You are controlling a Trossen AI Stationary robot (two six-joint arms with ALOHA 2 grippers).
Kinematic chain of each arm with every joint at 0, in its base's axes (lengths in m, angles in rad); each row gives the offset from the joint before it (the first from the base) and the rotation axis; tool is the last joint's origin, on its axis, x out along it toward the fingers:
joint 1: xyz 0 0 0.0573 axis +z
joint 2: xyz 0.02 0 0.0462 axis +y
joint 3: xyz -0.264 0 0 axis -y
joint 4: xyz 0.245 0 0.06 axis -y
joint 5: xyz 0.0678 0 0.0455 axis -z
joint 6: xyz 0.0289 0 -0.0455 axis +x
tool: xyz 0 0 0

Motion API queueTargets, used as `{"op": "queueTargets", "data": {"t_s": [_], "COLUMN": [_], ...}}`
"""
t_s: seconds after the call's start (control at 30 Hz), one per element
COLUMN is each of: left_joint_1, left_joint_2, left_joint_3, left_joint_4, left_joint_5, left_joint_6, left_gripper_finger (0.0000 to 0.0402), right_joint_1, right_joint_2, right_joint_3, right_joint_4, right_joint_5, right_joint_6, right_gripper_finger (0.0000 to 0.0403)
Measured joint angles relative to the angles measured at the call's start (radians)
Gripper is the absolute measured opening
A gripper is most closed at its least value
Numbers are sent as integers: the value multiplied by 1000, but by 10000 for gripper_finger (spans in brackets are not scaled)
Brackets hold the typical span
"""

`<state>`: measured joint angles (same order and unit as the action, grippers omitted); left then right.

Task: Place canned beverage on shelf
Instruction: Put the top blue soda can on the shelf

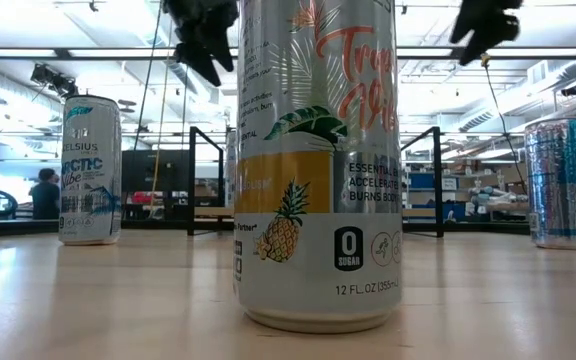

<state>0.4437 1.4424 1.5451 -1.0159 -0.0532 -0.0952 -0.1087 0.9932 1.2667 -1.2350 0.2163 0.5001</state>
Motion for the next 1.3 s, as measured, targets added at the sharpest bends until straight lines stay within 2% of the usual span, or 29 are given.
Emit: {"op": "queueTargets", "data": {"t_s": [0.2,0.37,0.5,0.67,0.9,1.3], "left_joint_1": [-65,-152,-227,-304,-346,-347], "left_joint_2": [-109,-131,-127,-121,-121,-121], "left_joint_3": [-136,-161,-161,-162,-161,-161], "left_joint_4": [163,239,270,299,296,309], "left_joint_5": [-3,-2,-2,-1,-2,-2], "left_joint_6": [-47,-52,-51,-50,-51,-73], "left_gripper_finger": [312,312,312,312,312,312], "right_joint_1": [88,127,149,175,217,304], "right_joint_2": [-104,-182,-236,-281,-283,-282], "right_joint_3": [-164,-298,-375,-448,-473,-473], "right_joint_4": [10,38,75,152,153,133], "right_joint_5": [59,76,31,-89,-139,-102], "right_joint_6": [23,-2,-2,29,58,112], "right_gripper_finger": [319,319,319,319,319,319]}}
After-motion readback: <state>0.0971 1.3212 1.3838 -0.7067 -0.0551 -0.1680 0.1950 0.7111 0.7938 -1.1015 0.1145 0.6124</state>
